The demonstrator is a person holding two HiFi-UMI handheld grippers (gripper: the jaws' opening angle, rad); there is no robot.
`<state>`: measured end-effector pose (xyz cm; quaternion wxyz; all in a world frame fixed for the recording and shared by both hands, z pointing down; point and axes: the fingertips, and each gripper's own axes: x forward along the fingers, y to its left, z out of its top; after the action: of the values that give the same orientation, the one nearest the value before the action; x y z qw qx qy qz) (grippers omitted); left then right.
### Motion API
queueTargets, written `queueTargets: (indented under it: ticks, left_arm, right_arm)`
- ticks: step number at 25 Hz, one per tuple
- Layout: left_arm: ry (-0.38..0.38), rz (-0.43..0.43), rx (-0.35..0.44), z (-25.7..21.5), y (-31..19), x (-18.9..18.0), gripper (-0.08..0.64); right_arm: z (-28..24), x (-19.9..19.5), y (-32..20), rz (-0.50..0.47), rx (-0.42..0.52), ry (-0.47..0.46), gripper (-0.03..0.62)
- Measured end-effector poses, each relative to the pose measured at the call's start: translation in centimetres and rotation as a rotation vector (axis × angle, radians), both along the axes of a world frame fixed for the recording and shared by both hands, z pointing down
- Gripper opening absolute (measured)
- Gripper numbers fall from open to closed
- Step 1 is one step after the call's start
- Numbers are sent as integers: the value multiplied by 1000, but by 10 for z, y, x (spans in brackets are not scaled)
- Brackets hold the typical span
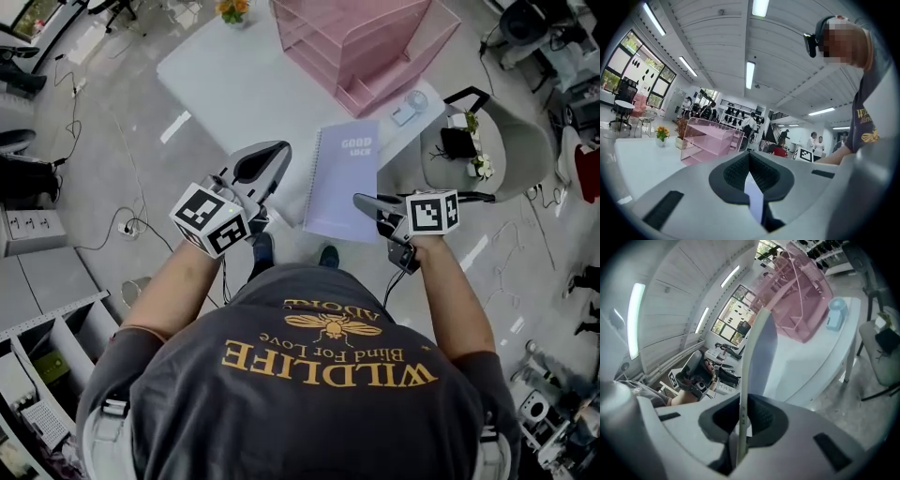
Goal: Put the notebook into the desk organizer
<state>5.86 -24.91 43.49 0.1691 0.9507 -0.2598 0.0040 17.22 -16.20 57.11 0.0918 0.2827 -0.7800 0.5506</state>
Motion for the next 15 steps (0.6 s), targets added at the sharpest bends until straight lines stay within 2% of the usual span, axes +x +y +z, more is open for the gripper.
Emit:
queueTargets:
  ticks: [8, 12, 15]
  left_arm:
    - [35, -44, 114, -65, -25, 32, -3]
    - [58, -35, 140, -88, -39, 28, -3]
    - [69, -11, 166, -103, -59, 19, -3]
  right_arm:
    - [-109, 48, -56, 12, 184, -12, 31]
    - [-170, 58, -92, 35, 293, -15, 31]
    - [-213, 68, -133, 100, 375, 12, 31]
